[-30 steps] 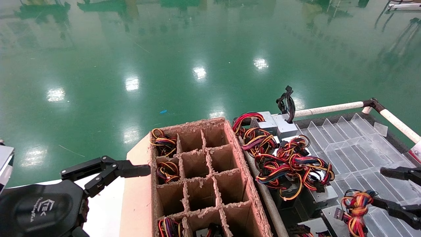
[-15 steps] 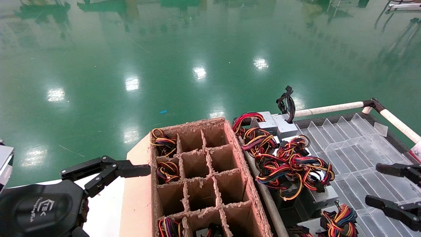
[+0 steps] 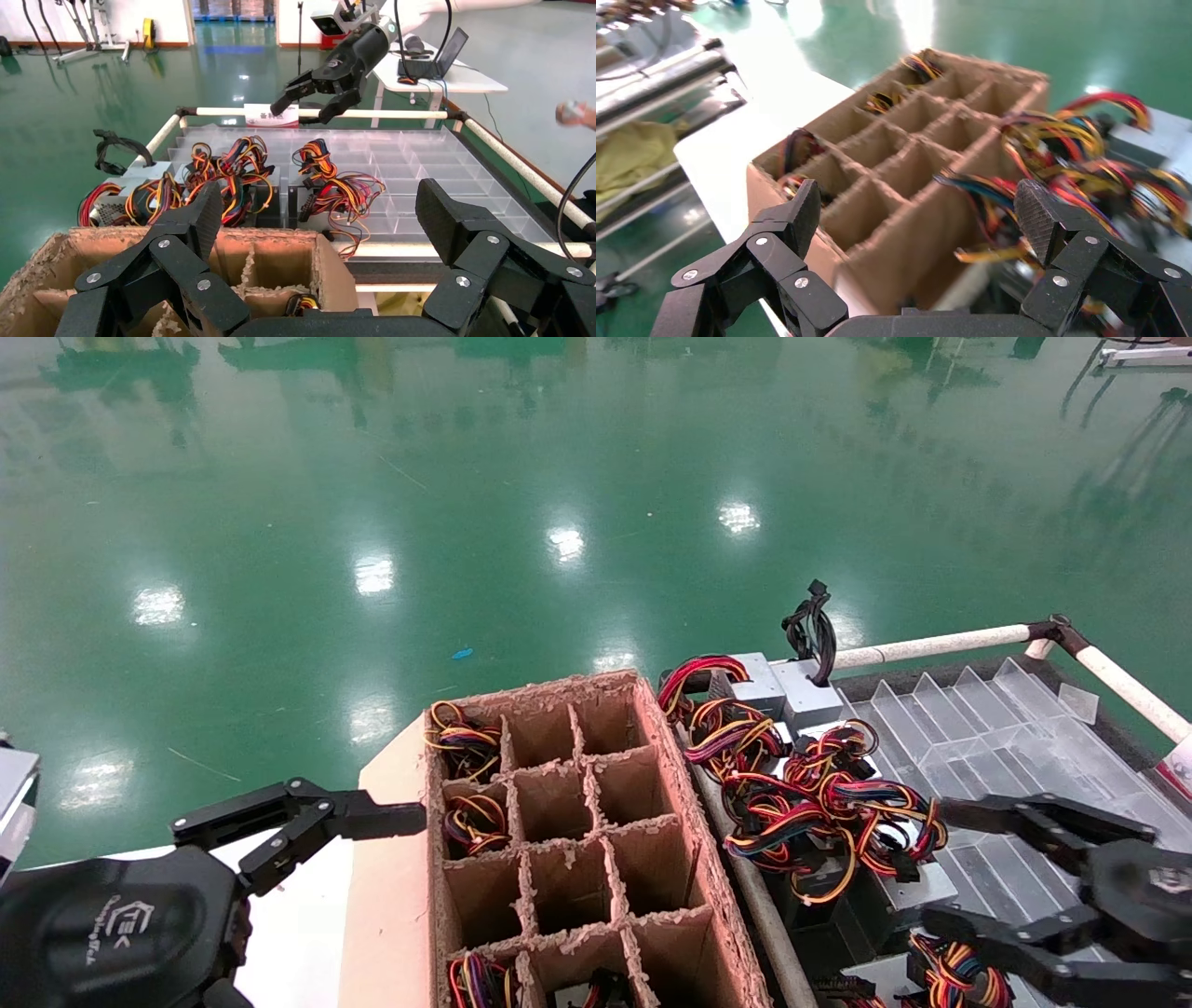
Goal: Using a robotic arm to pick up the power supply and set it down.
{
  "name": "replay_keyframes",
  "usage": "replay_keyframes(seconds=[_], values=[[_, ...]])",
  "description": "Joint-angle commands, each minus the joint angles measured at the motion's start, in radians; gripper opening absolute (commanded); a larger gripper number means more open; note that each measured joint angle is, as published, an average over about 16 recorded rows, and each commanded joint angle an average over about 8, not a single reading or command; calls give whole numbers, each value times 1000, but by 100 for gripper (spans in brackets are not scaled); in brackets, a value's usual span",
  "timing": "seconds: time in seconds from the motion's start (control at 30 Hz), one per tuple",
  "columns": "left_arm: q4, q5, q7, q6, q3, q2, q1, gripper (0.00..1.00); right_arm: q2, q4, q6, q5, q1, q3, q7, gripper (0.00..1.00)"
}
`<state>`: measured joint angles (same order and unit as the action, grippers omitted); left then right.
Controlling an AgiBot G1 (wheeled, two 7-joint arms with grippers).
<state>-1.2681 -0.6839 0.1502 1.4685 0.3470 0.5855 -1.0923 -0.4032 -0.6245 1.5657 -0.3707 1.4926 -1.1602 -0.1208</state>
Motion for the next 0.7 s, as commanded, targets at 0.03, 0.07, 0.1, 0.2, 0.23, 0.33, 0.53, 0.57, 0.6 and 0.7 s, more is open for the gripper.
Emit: replay_keyframes(seconds=[0.03, 0.07, 0.1, 0.2, 0.23, 0.33, 0.53, 0.57, 0.6, 0.7], values=[[0, 0, 0, 0, 0, 0, 0, 100, -9, -29, -3, -16, -19, 39, 14, 100], [0, 0, 0, 0, 0, 0, 0, 100, -14, -44, -5, -24, -28, 58, 20, 100], [0, 0, 0, 0, 0, 0, 0, 100, -18, -58, -6, -32, -37, 78, 27, 100], [0, 0, 0, 0, 0, 0, 0, 100, -32, -103, -11, -56, -65, 137, 48, 100], [0, 0, 0, 0, 0, 0, 0, 100, -37, -117, -12, -64, -74, 157, 55, 100], [0, 0, 0, 0, 0, 0, 0, 100, -51, -161, -17, -88, -102, 215, 75, 100], [0, 0, 0, 0, 0, 0, 0, 100, -79, -249, -26, -136, -158, 333, 117, 100], [0, 0, 0, 0, 0, 0, 0, 100, -83, -264, -28, -144, -167, 352, 123, 100], [0, 0, 0, 0, 0, 0, 0, 100, -88, -279, -30, -152, -177, 372, 130, 100], [0, 0, 0, 0, 0, 0, 0, 100, -95, -300, -32, -164, -190, 401, 141, 100]])
